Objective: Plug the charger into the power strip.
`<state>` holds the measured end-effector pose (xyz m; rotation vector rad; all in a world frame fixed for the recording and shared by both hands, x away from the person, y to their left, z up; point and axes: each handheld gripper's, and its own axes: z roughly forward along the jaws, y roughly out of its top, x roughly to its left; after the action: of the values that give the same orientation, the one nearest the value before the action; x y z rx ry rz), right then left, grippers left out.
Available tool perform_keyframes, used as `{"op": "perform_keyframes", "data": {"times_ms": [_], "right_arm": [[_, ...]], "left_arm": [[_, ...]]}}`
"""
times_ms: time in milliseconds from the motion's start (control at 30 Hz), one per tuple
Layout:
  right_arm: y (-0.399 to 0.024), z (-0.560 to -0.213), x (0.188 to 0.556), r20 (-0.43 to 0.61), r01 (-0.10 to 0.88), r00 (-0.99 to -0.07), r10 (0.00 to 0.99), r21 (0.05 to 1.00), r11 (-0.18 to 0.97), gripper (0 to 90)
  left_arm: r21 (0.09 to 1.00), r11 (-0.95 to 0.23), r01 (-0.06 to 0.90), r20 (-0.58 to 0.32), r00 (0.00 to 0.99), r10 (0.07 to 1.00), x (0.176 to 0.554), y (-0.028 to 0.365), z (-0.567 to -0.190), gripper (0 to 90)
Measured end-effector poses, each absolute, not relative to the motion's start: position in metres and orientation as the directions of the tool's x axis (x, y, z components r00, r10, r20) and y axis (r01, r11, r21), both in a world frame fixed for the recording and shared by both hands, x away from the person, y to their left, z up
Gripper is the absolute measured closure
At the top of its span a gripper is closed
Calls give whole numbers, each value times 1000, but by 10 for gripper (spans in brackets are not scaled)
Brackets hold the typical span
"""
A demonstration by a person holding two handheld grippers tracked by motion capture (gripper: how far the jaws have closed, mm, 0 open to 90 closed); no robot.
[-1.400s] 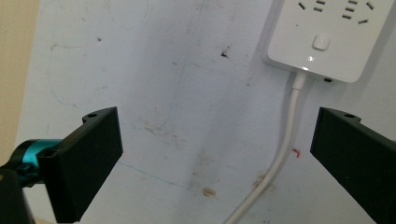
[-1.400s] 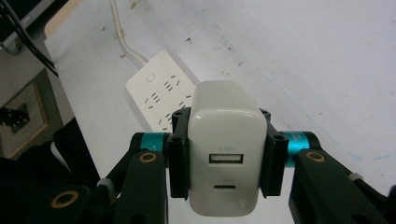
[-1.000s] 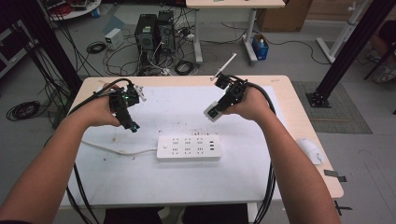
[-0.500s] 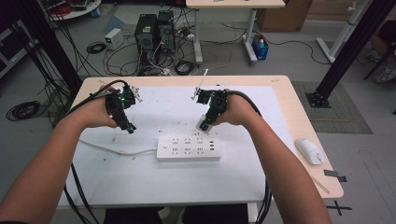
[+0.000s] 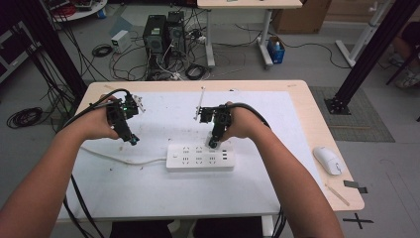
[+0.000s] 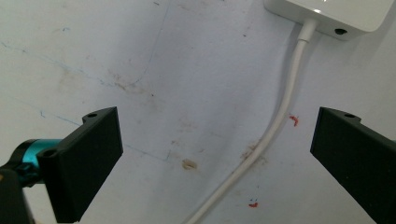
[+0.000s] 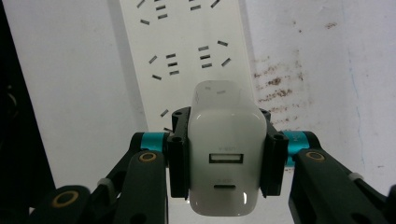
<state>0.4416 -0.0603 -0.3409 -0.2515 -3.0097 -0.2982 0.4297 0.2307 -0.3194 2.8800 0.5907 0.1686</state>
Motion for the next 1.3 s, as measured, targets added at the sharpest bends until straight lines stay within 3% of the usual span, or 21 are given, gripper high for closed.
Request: {"op": "perform_keyframes", "data": {"times_ms": [1300], "right_arm": [[-40,-356,433,58,44,-997,41,54,998,624]], "left_arm": [[210,-908,363,73,920,384,436,223,-325,23]]}}
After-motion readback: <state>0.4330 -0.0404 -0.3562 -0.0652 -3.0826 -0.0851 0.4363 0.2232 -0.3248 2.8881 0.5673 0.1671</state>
